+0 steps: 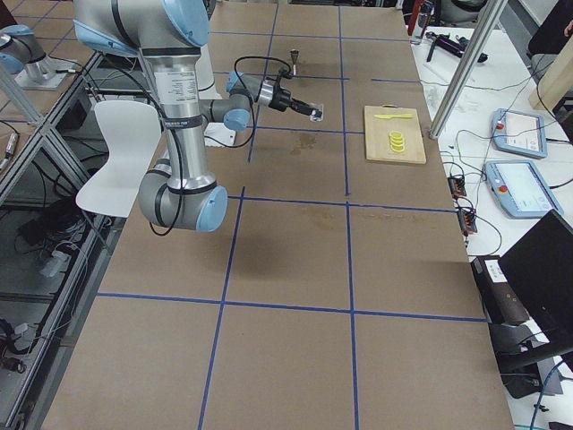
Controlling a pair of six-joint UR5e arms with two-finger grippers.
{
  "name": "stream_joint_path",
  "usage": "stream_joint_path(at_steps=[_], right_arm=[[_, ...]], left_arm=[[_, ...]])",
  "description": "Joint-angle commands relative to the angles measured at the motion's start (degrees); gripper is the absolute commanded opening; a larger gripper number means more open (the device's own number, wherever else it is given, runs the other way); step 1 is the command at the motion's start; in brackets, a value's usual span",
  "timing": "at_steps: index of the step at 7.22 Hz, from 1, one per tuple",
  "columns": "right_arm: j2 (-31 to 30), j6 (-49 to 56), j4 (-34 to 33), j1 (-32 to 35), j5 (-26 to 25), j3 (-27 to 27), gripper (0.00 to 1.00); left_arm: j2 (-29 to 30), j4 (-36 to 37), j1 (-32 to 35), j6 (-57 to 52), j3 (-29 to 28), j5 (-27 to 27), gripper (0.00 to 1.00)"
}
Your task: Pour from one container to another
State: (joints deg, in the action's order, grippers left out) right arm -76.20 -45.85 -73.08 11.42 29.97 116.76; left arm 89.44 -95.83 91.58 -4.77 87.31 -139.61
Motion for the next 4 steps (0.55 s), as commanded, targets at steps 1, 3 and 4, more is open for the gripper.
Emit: stream_joint_path(at_steps=[1, 3, 4], right_arm=[[-7.0, -8.5, 2.2, 0.0, -0.1, -0.2, 0.00], [-14.3, -11.1, 20.0, 0.0, 0.0, -6.0, 0.00], [-15.1, -11.1, 31.4, 0.0, 0.0, -11.5, 0.00]], left_arm=[[-0.1, -0.1, 0.0, -0.1, 0.1, 0.0, 1.00], [-0.1, -0.2, 0.0, 0.0, 0.2, 0.0, 1.00], [0.0, -0.2, -0.1, 0.0, 0.2, 0.0, 1.00]])
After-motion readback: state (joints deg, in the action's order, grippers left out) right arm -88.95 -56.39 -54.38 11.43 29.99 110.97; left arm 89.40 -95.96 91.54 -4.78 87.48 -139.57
